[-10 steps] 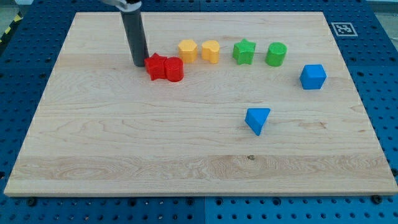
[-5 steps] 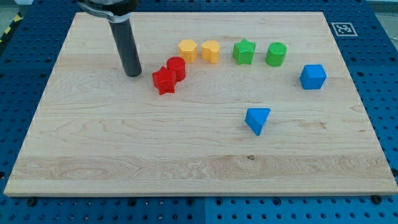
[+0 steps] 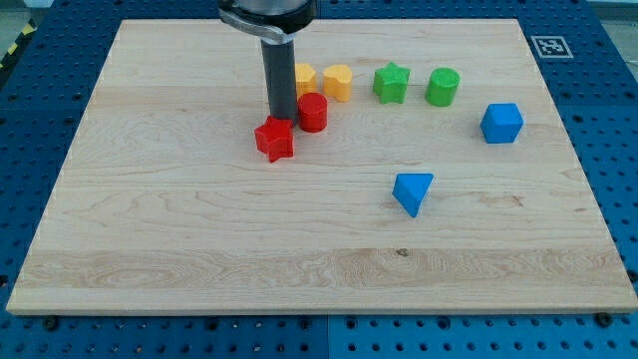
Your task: Separate red star from the red circle
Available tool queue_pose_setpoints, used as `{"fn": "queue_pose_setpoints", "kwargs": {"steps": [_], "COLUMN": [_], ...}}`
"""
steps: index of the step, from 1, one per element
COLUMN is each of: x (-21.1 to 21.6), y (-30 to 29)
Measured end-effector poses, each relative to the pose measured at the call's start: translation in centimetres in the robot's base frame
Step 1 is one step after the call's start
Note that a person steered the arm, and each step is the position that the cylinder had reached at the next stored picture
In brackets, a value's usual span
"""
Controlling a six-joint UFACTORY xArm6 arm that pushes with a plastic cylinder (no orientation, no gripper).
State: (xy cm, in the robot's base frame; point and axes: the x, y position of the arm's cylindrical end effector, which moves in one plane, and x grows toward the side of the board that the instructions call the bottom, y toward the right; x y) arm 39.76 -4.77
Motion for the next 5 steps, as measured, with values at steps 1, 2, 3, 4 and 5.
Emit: {"fn": "queue_pose_setpoints", "kwargs": {"steps": [1, 2, 3, 4, 5], "x": [0.0, -0.13, -0.27, -0.55, -0.56], "y": [0.0, 0.59, 0.59, 0.5, 0.28]}}
